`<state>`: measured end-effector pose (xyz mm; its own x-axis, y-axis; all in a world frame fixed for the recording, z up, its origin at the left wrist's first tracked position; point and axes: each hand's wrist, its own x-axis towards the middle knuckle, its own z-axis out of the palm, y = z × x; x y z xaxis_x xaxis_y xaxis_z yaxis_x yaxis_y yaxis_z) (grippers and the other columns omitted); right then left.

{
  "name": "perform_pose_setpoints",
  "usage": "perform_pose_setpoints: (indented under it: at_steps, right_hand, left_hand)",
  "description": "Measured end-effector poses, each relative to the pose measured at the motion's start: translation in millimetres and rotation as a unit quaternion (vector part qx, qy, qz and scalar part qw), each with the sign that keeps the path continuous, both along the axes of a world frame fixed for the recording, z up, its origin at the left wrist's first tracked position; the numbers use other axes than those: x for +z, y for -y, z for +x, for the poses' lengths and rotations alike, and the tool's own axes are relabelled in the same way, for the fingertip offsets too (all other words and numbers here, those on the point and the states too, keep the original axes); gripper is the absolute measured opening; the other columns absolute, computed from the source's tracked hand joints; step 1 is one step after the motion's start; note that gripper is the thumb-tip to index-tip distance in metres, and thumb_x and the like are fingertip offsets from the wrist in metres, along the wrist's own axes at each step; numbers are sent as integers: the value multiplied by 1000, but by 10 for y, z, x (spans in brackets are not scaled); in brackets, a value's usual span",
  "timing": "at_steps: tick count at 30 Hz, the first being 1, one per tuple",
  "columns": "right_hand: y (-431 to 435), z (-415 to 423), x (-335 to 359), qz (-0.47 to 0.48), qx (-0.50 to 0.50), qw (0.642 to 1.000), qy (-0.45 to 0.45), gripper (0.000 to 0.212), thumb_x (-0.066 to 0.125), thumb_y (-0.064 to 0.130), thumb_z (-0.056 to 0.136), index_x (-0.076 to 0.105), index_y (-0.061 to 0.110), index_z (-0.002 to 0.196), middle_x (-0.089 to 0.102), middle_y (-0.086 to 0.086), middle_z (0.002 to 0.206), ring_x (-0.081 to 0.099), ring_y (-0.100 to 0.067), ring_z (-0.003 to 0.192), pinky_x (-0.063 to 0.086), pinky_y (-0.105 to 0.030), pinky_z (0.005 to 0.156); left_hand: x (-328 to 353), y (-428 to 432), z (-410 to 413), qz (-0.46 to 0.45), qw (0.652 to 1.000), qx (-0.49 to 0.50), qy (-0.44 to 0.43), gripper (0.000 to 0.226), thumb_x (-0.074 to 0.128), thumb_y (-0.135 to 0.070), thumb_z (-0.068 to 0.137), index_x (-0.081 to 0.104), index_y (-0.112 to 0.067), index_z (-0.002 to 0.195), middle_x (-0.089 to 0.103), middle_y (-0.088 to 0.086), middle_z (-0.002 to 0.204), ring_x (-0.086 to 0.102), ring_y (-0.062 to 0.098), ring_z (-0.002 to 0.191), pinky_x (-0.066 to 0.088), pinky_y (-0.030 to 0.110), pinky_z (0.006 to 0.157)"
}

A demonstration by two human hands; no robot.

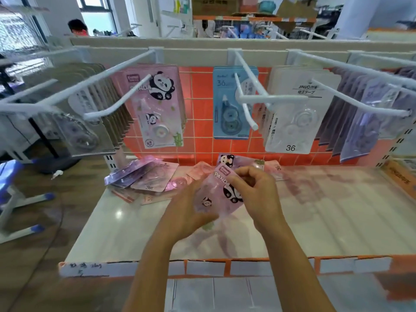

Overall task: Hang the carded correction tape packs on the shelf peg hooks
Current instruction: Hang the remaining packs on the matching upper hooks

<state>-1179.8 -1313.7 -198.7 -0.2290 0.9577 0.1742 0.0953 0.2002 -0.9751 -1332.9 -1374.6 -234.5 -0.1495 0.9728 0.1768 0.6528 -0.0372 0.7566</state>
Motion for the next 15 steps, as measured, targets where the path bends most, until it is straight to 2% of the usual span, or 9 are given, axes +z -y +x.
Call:
perform_pose_setpoints:
  at_steps: [2,4,6,10,12,15]
  right_hand:
    - [78,-62,107,11,0,999,-35,6,73,10,80,71,16,79,71,6,71,65,-10,68,52,-21,61]
    - [160,-138,214,9,7,996,-91,11,74,7,79,69,17,79,69,8,71,65,-8,70,51,-18,62]
    - [235,-211,289,-4,21,989,-145,14,72,4,80,66,16,84,69,4,76,65,-8,73,51,-17,63]
    - [417,-356,403,0,46,979,-197,15,64,-1,85,64,14,87,70,7,74,65,-6,73,53,-19,65]
    - [511,-437,466,4,51,975,-218,13,63,0,85,64,13,84,70,9,71,64,-6,70,53,-19,65]
    - [650,-559,553,26,58,970,-234,10,64,3,84,66,12,82,71,5,72,66,-10,71,56,-26,68]
  left_hand:
    - [66,124,-53,-33,998,-11,44,47,77,-23,71,60,-37,112,66,-17,102,62,1,89,53,25,73]
    - [104,241,-115,-34,996,-5,86,32,77,-23,74,65,-30,103,70,-9,95,66,10,85,55,41,77]
    - [167,348,-184,-15,991,10,129,28,75,-29,74,67,-23,100,71,0,94,67,22,87,53,51,81]
    - [351,557,-308,13,979,10,203,25,74,-24,75,68,-31,98,73,-5,97,69,17,93,55,45,87]
    - [435,651,-383,18,974,3,224,25,80,-26,74,70,-29,96,74,-3,96,70,19,93,55,45,88]
    - [543,783,-487,33,964,-3,262,23,75,-23,67,74,-28,89,75,-1,93,71,17,89,58,34,83]
